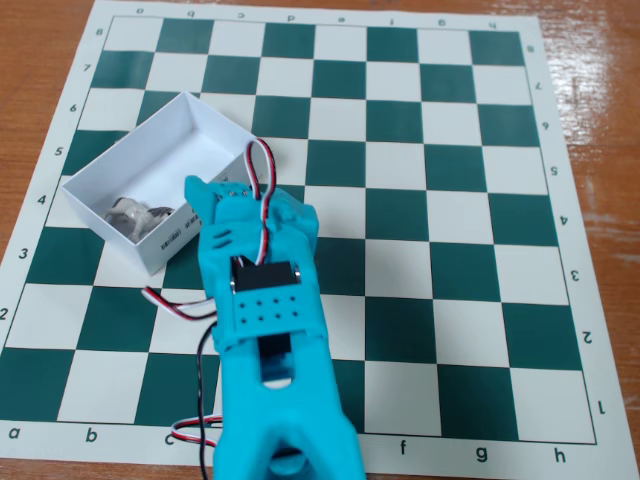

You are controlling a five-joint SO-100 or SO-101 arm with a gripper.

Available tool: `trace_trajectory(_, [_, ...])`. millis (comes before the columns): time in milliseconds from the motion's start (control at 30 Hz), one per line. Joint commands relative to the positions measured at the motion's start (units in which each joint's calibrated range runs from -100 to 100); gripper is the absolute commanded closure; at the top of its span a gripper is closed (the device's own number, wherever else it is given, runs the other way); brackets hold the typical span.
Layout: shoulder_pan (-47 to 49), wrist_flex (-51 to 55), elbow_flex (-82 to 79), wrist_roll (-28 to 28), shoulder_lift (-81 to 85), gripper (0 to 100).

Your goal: Grab the toy horse and put it in the box.

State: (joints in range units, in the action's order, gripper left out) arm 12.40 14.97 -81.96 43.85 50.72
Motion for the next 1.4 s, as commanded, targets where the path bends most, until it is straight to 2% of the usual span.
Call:
trace_trajectory(0, [-3.11,4.88,-6.75,0.33,13.08,68])
trace_trajectory(300, [-7.54,32.78,-12.03,-0.16,32.99,69])
trace_trajectory(567, [-8.4,45.74,-18.04,0.18,45.74,69])
trace_trajectory(767, [-7.9,55.62,-18.04,-0.21,48.83,69])
trace_trajectory(1100, [-7.9,59.2,-18.04,-10.76,48.83,69])
trace_trajectory(1367, [-7.18,59.2,-18.04,-10.76,48.83,69])
